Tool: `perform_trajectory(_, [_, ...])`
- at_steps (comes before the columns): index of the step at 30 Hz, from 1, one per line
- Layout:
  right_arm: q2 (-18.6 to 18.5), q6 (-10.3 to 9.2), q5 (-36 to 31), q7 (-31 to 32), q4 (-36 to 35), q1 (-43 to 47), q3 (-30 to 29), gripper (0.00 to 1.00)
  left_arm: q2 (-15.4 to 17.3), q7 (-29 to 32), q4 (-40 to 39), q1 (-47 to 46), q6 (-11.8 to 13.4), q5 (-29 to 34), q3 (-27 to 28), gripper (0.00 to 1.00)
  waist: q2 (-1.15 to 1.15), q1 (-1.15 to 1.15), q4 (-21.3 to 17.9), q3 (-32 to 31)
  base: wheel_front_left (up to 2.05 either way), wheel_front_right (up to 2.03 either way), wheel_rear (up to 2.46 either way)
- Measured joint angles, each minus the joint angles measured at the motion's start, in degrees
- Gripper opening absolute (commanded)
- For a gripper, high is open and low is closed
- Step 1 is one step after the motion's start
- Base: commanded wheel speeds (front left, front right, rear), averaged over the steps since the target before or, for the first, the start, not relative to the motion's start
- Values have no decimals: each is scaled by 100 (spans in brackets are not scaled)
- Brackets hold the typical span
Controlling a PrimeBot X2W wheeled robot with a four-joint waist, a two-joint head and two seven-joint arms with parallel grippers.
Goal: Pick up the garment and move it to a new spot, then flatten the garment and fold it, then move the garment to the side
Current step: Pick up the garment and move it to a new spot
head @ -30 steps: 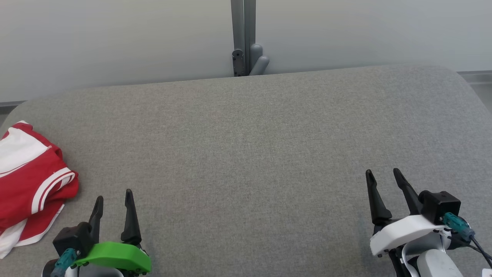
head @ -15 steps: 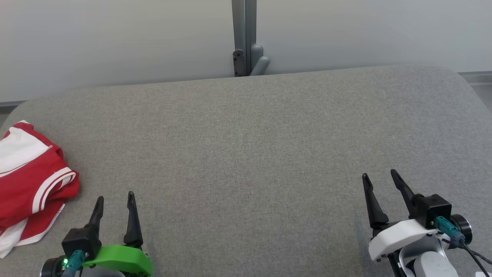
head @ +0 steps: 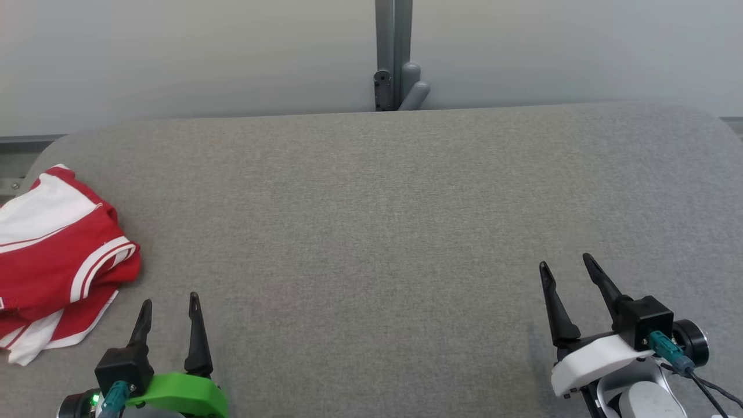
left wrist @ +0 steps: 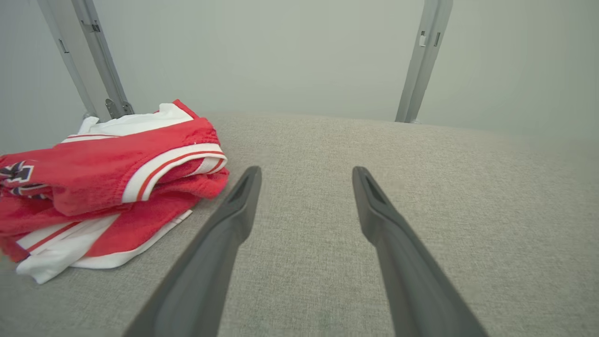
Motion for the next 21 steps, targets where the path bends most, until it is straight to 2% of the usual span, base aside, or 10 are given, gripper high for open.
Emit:
perform_trajectory(5, [30, 1, 238, -1, 21, 47, -3, 100, 2, -8, 75, 37, 29, -80, 96, 100, 0, 0, 355, 7, 0, 0, 0])
perform_trajectory(9, [26, 1, 182, -1, 96, 77, 99, 100, 2, -8, 86, 43, 29, -115, 186, 100, 0, 0, 646, 7, 0, 0, 0])
perform_trajectory(10, [37, 1, 171, -1, 147, 76, 197, 100, 2, -9, 85, 54, 19, -115, 255, 100, 0, 0, 868, 6, 0, 0, 0])
perform_trajectory(12, [31, 1, 152, -1, 153, 74, 238, 100, 2, -9, 87, 54, 11, -122, 294, 100, 0, 0, 984, 6, 0, 0, 0])
perform_trajectory(21, [29, 2, 55, -1, 318, -95, 672, 100, 5, -9, 163, 287, -10, -185, 724, 100, 0, 0, 2126, 5, 0, 0, 0])
